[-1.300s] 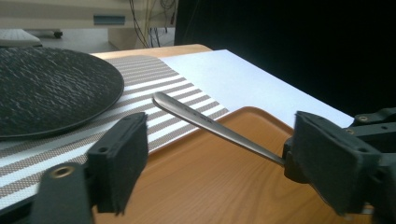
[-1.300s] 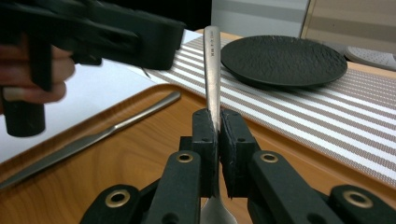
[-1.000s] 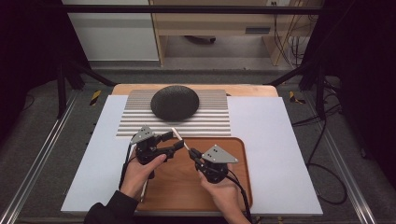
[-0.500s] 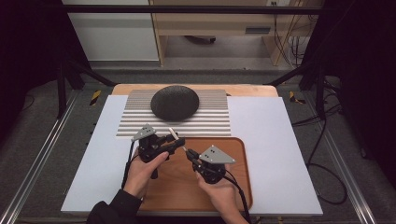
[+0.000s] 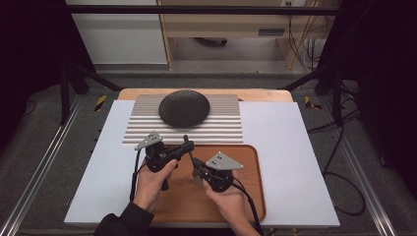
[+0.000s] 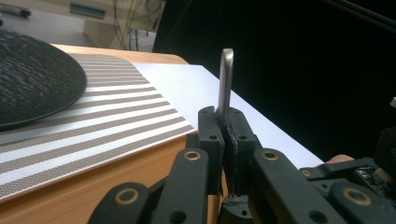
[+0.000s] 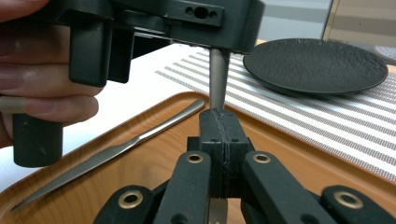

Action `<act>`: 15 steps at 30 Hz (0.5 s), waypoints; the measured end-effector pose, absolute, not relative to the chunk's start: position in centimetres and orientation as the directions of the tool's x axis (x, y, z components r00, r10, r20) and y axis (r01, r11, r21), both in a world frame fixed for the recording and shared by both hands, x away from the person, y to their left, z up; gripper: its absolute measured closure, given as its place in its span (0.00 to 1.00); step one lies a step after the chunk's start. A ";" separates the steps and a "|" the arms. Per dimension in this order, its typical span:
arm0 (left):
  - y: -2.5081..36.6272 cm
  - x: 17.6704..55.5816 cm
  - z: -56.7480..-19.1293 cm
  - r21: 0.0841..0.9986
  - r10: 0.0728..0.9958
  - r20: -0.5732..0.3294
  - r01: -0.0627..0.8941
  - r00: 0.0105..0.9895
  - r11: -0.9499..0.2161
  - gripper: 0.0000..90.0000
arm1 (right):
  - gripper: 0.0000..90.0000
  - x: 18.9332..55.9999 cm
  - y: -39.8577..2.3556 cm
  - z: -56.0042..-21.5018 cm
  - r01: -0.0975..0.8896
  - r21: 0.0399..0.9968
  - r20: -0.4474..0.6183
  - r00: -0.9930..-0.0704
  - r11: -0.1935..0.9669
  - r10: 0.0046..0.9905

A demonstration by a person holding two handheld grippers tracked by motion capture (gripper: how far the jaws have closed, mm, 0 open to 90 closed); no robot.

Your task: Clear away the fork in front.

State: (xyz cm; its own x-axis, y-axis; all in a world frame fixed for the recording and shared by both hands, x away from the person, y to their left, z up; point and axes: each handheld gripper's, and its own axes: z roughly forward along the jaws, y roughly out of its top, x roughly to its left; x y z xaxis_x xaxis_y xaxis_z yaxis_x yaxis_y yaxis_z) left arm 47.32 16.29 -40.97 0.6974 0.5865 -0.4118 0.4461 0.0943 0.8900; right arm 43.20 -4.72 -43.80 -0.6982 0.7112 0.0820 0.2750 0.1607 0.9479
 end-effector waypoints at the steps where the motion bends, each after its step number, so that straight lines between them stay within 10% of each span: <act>1: 16.4 47.3 -40.9 0.893 0.589 -0.405 0.440 0.699 0.091 0.97 | 0.99 43.2 -4.8 -43.8 0.276 0.948 0.084 -0.698 0.159 0.711; 15: 17.9 46.8 -39.9 0.912 0.597 -0.363 0.403 0.716 0.072 0.97 | 0.95 43.9 -6.5 -43.7 0.281 0.946 0.075 -0.677 0.162 0.732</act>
